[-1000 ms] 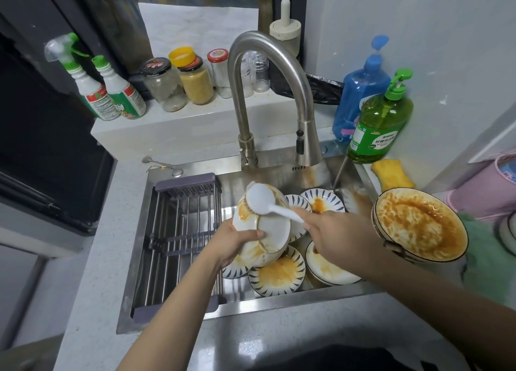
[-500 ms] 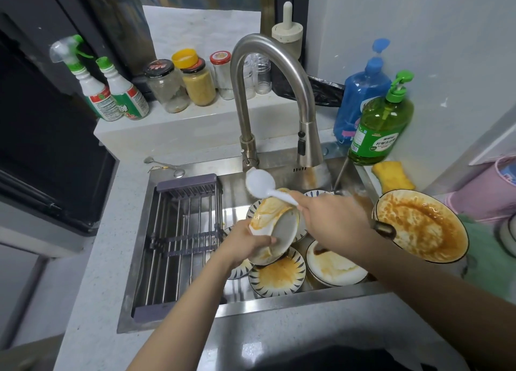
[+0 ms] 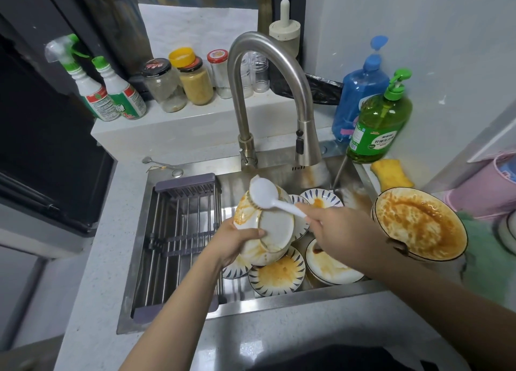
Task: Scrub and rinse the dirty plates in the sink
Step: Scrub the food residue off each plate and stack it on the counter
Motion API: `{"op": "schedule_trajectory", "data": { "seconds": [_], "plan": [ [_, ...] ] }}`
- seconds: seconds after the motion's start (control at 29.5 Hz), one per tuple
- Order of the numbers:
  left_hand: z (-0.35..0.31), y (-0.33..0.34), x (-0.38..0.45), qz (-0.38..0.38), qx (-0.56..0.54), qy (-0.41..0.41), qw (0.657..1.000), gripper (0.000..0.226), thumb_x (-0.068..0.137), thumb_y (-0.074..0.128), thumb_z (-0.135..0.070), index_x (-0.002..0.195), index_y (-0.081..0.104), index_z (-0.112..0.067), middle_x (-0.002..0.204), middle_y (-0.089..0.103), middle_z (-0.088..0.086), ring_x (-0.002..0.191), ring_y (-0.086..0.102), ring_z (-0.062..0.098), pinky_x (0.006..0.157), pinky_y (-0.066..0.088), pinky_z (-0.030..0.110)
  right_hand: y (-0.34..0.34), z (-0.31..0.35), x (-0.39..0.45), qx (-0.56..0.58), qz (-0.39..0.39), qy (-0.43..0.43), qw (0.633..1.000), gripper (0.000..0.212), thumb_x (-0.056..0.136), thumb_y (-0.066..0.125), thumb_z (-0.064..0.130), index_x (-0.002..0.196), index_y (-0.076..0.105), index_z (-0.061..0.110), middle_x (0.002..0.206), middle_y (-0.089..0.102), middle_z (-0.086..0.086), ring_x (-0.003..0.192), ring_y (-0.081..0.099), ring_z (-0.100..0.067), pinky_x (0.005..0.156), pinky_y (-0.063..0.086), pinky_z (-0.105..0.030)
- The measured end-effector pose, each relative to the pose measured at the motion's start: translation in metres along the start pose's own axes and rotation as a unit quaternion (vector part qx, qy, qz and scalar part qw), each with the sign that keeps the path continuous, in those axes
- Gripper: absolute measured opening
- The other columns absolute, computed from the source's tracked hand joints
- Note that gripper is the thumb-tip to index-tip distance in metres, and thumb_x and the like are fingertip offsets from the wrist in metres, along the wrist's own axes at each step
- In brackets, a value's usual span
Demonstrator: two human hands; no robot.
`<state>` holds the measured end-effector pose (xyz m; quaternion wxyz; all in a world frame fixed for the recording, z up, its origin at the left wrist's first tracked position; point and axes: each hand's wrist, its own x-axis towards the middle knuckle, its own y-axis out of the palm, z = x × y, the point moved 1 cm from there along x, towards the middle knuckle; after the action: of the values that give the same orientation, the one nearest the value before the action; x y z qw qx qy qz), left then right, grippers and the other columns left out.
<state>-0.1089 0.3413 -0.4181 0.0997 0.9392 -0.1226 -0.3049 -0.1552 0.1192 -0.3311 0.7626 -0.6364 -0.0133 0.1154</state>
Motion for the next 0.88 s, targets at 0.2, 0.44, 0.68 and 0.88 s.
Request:
{"op": "schedule_trajectory", "data": {
  "seconds": [0.2, 0.44, 0.68, 0.88],
  "plan": [
    [0.0, -0.002, -0.004, -0.019, -0.076, 0.01, 0.997, 0.059, 0.056, 0.073, 0.009, 0.113, 0.059, 0.002, 0.107, 0.07, 0.018, 0.098, 0.068, 0.034, 0.077, 0.058, 0.044, 0.011, -0.026, 0.012, 0.085, 0.028, 0.075, 0.993, 0.039, 0.101, 0.034, 0.028, 0.137, 0.047, 0.036, 0.068, 0.058, 0.007, 0.052, 0.052, -0.01, 0.045, 0.037, -0.023],
    [0.002, -0.003, -0.013, -0.047, -0.146, 0.021, 0.988, 0.055, 0.058, 0.068, 0.008, 0.112, 0.059, 0.002, 0.105, 0.069, 0.019, 0.094, 0.069, 0.032, 0.073, 0.059, 0.043, 0.025, -0.037, 0.019, 0.216, 0.058, 0.121, 0.967, 0.037, 0.1, 0.041, 0.025, 0.133, 0.054, 0.034, 0.069, 0.06, 0.008, 0.053, 0.051, -0.008, 0.045, 0.039, -0.021],
    [0.012, 0.011, -0.021, -0.02, -0.268, 0.012, 0.963, 0.052, 0.073, 0.061, 0.011, 0.123, 0.054, 0.003, 0.107, 0.07, 0.019, 0.092, 0.071, 0.031, 0.067, 0.059, 0.042, 0.05, -0.013, 0.014, 0.528, 0.018, 0.16, 0.834, 0.046, 0.088, 0.065, 0.037, 0.132, 0.053, 0.033, 0.089, 0.066, -0.008, 0.048, 0.049, -0.012, 0.04, 0.041, -0.023],
    [0.01, 0.014, -0.024, 0.022, -0.234, -0.014, 0.972, 0.074, 0.057, 0.076, 0.005, 0.127, 0.051, 0.007, 0.117, 0.066, 0.023, 0.101, 0.068, 0.033, 0.072, 0.059, 0.041, 0.052, -0.005, 0.026, 0.54, 0.03, 0.171, 0.824, 0.061, 0.079, 0.077, 0.017, 0.13, 0.049, 0.034, 0.097, 0.064, 0.005, 0.061, 0.053, -0.008, 0.04, 0.041, -0.016]
  ]
}}
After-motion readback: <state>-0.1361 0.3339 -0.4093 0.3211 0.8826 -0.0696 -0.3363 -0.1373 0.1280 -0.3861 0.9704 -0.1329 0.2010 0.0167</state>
